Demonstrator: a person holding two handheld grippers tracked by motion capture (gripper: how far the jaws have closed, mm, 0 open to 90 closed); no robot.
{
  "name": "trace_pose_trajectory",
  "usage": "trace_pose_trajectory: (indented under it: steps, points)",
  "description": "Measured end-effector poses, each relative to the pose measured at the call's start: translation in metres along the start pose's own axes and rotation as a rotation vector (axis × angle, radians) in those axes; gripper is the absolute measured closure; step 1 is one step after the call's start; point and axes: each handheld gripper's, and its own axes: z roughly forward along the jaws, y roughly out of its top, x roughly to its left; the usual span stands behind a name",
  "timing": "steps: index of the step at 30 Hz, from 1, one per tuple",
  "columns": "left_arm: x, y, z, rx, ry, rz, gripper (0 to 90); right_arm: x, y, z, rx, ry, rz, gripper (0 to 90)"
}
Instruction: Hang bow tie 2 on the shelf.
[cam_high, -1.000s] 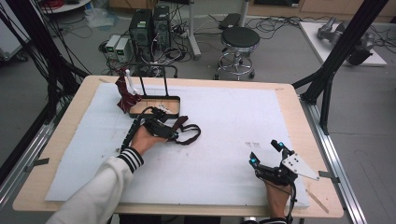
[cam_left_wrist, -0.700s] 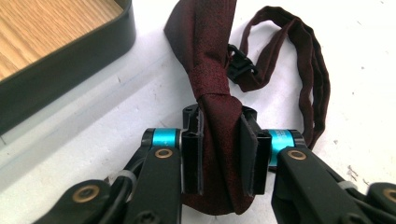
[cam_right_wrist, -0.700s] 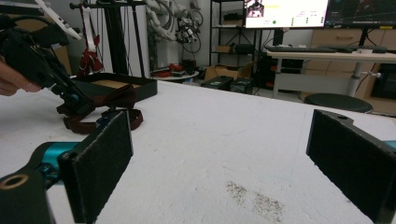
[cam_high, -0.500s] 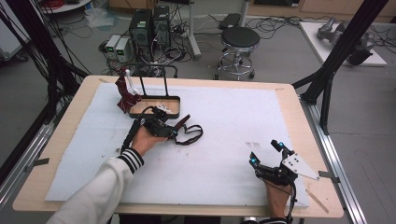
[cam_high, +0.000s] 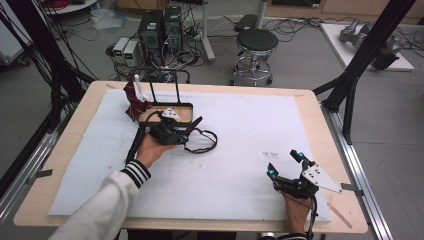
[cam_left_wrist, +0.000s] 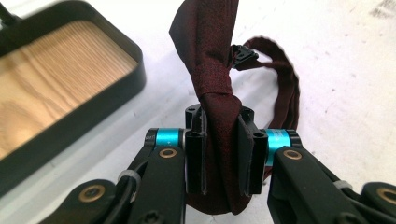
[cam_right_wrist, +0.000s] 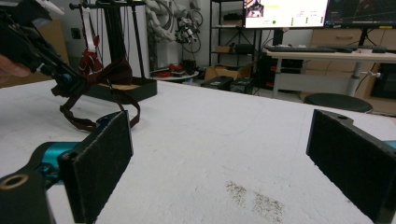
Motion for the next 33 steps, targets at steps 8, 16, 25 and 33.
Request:
trace_pose_trajectory:
  steps: [8,16,25,33]
  points:
    - [0.000,0.002,-0.017,-0.067,0.020,0.012,75.7,0.000,0.000,0.000,0.000,0.000,0.000,6.3]
    - [0.004,0.003,-0.029,-0.123,0.048,0.006,75.8,0.000,0.000,0.000,-0.002,0.001,0.001,6.3]
    - [0.006,0.003,-0.045,-0.182,0.081,0.018,75.7,0.000,0.000,0.000,-0.002,0.000,-0.002,6.3]
    - [0.012,0.009,-0.069,-0.289,0.131,0.011,75.6,0.000,0.000,0.000,-0.001,0.001,-0.001,6.3]
